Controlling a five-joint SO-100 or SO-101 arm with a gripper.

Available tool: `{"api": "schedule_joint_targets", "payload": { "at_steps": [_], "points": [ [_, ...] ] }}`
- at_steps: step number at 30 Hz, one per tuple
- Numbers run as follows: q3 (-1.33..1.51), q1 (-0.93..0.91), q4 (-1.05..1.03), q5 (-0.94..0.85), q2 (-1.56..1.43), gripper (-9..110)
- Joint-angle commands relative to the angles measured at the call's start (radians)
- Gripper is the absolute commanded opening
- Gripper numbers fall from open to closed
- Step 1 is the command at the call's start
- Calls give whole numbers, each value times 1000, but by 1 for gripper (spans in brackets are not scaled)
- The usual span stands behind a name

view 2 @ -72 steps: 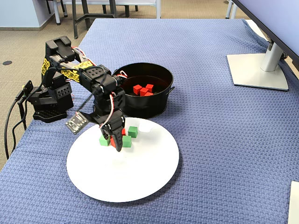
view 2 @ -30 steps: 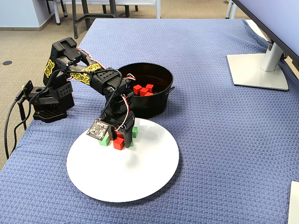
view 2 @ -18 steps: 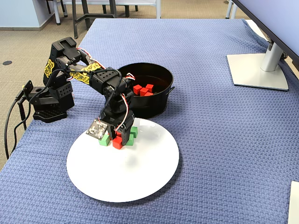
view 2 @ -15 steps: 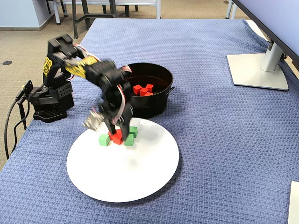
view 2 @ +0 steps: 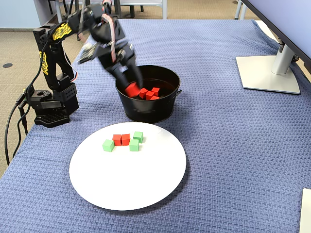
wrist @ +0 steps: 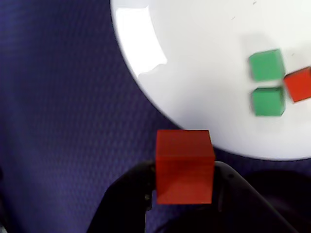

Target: Pick up the red cubes from the white plate and place them in the black recipient

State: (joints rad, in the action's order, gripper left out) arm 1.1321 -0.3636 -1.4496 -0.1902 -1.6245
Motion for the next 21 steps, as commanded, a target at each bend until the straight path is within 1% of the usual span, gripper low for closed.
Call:
{"api": "schedule_joint_targets", "payload": {
  "at_steps": [1,7,8,9,10,11,14,17,19,21],
  "points": [
    [17,204,74,43,-48,0],
    [25,468,112,95,66,0],
    [26,509,106,81,75,5],
    [23,546,91,52,80,20],
    [12,569,67,34,83,32],
    [-5,572,44,32,84,34],
    [-38,497,12,11,67,33],
    [-57,371,-34,-80,57,28],
    [-58,270,-64,-181,49,26],
    [-38,166,-83,-334,43,25]
  ]
}}
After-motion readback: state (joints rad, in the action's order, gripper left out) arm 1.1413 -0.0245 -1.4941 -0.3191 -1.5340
